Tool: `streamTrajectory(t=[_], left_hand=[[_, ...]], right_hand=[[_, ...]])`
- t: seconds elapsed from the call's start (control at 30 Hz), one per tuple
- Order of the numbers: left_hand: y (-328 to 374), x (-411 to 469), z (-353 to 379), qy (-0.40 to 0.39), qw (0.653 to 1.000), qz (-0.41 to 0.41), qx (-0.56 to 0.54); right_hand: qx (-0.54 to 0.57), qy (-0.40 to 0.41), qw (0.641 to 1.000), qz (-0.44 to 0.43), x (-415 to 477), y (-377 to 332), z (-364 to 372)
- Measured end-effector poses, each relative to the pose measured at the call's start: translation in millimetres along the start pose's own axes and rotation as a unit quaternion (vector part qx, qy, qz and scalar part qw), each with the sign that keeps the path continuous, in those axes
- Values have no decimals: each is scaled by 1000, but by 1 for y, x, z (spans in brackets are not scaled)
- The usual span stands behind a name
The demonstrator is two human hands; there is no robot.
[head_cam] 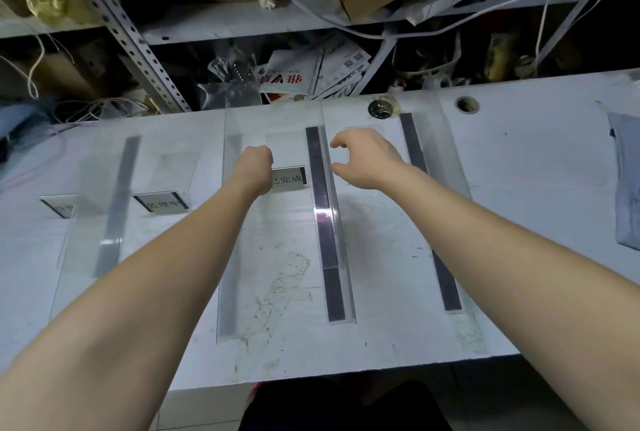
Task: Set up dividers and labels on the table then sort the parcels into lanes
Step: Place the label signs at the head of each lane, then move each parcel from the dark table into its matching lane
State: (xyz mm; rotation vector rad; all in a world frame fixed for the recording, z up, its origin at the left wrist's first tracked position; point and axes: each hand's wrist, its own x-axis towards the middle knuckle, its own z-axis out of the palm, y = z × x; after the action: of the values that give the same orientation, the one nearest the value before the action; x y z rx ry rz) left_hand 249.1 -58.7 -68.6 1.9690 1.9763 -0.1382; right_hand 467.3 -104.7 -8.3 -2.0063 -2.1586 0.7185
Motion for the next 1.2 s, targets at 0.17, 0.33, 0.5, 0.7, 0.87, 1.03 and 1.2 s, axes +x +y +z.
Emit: streamTrajectory(t=[0.17,0.33,0.5,0.7,0.87,1.03,1.2], left_hand=[[-1,-12,-27,33,999,20,-15],[-38,-61,-82,103,993,34,48],[-102,-133,-143,139,984,-8,108],[-189,-216,-190,160,975,-80,132],[-285,-289,-212,164,969,-122,137],[-385,-361,-225,159,967,-156,127],[-480,-420,-229,159,966,-183,90]], right_hand=[[-37,1,999,-25,-2,-19,-6],[-96,-2,992,-78,-6,-75,-17],[-114,15,982,-153,-18,-156,-27],[-122,36,967,-219,-46,-270,-29],[-152,33,953,-259,-83,-377,-6],[-147,22,950,-275,-123,-484,39],[-125,17,944,-306,-158,-580,87]])
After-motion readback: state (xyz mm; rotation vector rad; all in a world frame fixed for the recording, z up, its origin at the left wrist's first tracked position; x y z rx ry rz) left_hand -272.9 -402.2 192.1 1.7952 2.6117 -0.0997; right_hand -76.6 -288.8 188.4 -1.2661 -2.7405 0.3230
